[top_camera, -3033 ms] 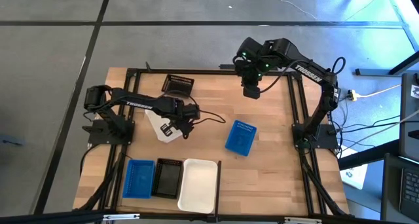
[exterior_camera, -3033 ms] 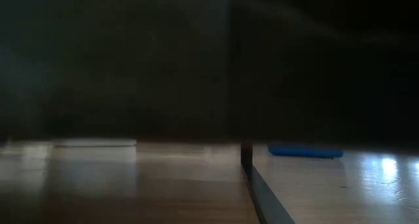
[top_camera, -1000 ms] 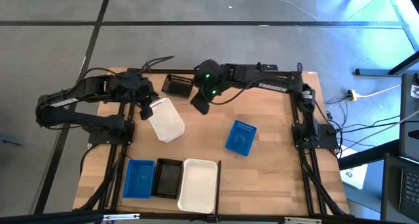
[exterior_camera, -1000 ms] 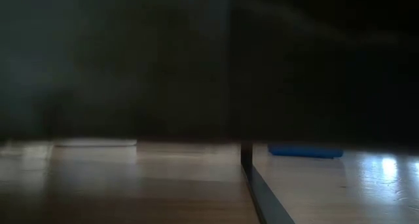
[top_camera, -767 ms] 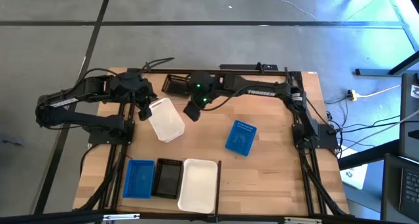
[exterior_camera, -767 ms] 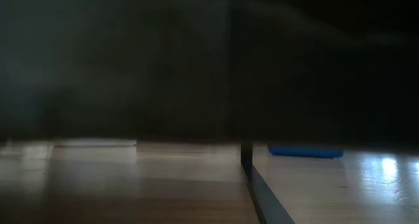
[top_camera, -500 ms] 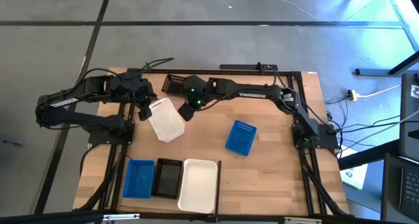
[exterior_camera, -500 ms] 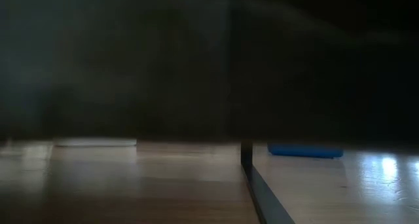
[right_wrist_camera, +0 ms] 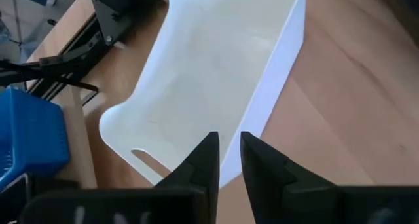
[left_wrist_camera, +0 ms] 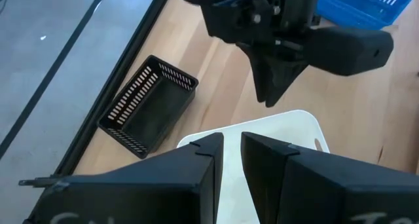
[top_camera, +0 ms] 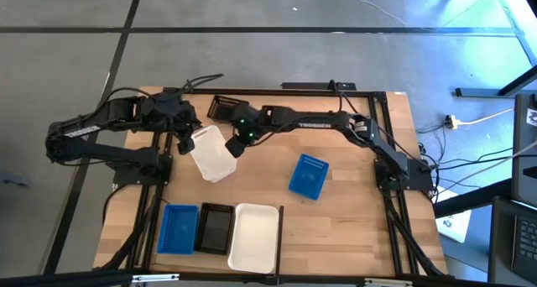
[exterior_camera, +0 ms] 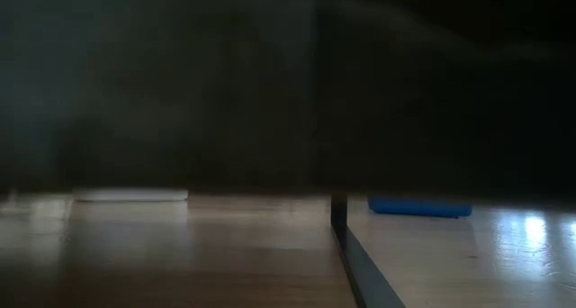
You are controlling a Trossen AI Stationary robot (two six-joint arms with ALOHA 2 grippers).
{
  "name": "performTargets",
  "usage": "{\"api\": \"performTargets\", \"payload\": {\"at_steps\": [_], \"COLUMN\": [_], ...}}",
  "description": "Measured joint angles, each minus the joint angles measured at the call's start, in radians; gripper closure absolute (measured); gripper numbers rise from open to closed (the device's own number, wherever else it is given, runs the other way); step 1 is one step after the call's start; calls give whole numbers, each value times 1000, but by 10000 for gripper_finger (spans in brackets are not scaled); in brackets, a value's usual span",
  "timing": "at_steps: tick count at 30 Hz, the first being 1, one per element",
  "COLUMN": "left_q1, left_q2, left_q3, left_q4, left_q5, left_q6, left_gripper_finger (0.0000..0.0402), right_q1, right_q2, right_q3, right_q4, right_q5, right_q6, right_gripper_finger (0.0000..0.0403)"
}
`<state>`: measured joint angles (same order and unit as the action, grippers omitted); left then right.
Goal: Stack baskets on shelf by color
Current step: Stack the white bin on top of the white bins on the shelf
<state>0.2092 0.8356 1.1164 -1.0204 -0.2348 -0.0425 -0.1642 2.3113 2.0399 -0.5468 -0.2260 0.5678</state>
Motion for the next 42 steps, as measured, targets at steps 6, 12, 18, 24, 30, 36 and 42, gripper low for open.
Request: {"api": "performTargets", "payload": {"at_steps": [6,12,18,24,30,36,42], "left_q1": [0,0,0,0,0,0,0], "left_q2": [0,0,0,0,0,0,0], "left_q3": [0,0,0,0,0,0,0], "left_q4": [0,1,3,4,4,4,3], "left_q5": [0,0,0,0,0,0,0], "left_q6": [-1,-3,-4,-4,-4,-4,-3], "left_gripper_finger": [354,354,354,354,354,354,354], "right_q1": [1,0,2,4,4,4,4], "right_q2": [3,12,36,55,54,54,54], "right_q3": [0,0,-1,-1,-1,-1,-1], "right_q4": [5,8,14,24,45,69,73], "right_q5": [14,22,16,7,6,-26,-31], "right_q6": [0,31,32,34,39,56,59], "right_gripper_finger": [341,341,341,341,341,341,341]}}
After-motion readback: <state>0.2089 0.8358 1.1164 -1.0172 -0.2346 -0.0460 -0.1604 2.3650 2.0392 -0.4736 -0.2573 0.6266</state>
